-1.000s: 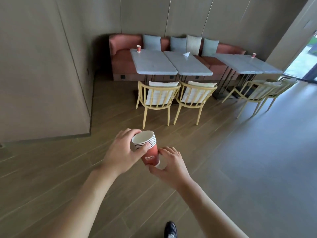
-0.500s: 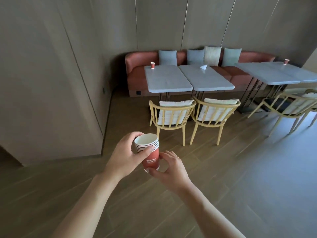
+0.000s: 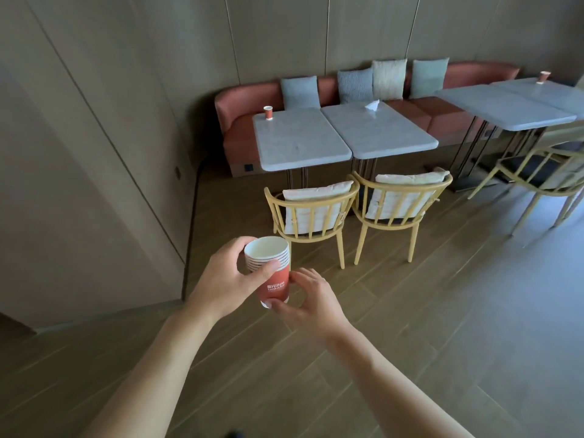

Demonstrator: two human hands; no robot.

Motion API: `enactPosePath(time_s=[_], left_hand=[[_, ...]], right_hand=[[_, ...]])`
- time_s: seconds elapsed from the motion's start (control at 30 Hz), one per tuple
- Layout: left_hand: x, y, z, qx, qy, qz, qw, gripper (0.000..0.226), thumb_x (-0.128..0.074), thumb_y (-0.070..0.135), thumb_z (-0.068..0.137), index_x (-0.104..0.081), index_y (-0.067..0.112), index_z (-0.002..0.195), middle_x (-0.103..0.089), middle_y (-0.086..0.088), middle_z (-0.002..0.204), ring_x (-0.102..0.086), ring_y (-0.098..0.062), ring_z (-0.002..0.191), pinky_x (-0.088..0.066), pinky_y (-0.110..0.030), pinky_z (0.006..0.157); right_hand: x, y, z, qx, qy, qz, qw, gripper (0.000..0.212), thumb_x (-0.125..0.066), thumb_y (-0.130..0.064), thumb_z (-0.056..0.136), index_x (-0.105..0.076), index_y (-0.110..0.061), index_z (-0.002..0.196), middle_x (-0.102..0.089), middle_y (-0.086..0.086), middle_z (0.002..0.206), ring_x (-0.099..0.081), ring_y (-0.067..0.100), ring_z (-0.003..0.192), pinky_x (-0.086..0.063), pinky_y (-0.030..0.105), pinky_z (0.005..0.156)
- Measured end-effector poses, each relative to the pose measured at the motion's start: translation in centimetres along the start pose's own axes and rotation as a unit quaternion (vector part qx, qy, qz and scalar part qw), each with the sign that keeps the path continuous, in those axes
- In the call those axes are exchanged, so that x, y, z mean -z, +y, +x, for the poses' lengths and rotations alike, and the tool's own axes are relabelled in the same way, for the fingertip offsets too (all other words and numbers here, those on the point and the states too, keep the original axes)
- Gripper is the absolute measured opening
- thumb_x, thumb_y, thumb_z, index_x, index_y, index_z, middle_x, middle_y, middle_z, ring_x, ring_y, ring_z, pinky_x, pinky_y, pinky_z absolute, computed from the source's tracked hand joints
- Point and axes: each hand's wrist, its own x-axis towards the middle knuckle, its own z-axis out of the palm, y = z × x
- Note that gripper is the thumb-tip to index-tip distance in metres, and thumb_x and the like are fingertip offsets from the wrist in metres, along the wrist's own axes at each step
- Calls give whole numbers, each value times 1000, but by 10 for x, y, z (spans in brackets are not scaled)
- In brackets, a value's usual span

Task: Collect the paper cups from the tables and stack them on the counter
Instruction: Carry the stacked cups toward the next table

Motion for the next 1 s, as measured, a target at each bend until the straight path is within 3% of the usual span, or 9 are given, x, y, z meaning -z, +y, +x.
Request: enactPosePath(time_s=[0.1, 0.27, 0.47, 0.57, 0.73, 0.8, 0.9, 1.0], left_hand=[[5, -21, 26, 8, -8, -30, 999, 76, -61, 92, 74, -62, 40, 129, -67, 31, 119, -56, 16, 116, -41, 4, 80], [25, -61, 80, 6, -15, -44, 999, 69, -64, 81, 78, -64, 35, 129, -70, 21, 122, -60, 8, 117, -41, 2, 81], [84, -111, 165, -8, -15, -78, 997, 64, -65, 76, 78, -66, 34, 126, -72, 18, 120, -61, 8, 114, -42, 1, 81], [119, -133, 203, -11, -8, -90, 996, 59, -66, 73, 78, -67, 34, 123, -73, 18, 118, -61, 8, 113, -41, 1, 80], [173, -179, 250, -11, -4, -113, 994, 59, -69, 72, 78, -68, 33, 122, -74, 17, 117, -63, 5, 113, -42, 1, 80], [187, -194, 263, -11, 0, -115, 993, 58, -69, 72, 79, -68, 34, 122, -73, 18, 118, -63, 5, 113, -43, 1, 80], [207, -220, 277, -3, 12, -119, 993, 59, -68, 73, 78, -68, 34, 122, -73, 18, 117, -62, 7, 113, -42, 1, 80], [220, -244, 289, 7, 26, -123, 992, 53, -71, 69, 81, -67, 35, 122, -72, 20, 116, -60, 11, 113, -43, 1, 80]], right_hand=[[-10, 7, 31, -7, -9, -10, 1000, 54, -78, -66, 77, -73, -27, 114, -66, -19, 100, -56, 4, 98, -52, 31, 88], [-37, 10, 87, -16, -17, -23, 999, 51, -77, -65, 76, -72, -27, 109, -63, -22, 95, -56, 4, 96, -50, 28, 85], [-86, -7, 186, -32, -4, -30, 999, 62, -75, -69, 73, -71, -27, 118, -67, -17, 107, -59, 3, 103, -48, 17, 86], [-109, -21, 236, -38, -6, -40, 998, 61, -78, -68, 72, -71, -26, 117, -67, -17, 106, -59, 3, 104, -48, 18, 87], [-155, -46, 302, -24, 4, -39, 999, 54, -78, -65, 73, -72, -28, 111, -59, -30, 99, -55, -4, 103, -38, 8, 82], [-167, -50, 320, -15, -1, -52, 999, 55, -75, -67, 74, -71, -27, 111, -58, -29, 99, -55, -2, 102, -41, 11, 83], [-191, -55, 348, -5, -20, -73, 997, 57, -75, -67, 75, -71, -26, 115, -65, -19, 105, -57, 2, 103, -52, 26, 89], [-210, -56, 373, 8, -40, -86, 995, 58, -76, -68, 77, -71, -27, 118, -65, -19, 107, -57, 2, 104, -53, 28, 89]])
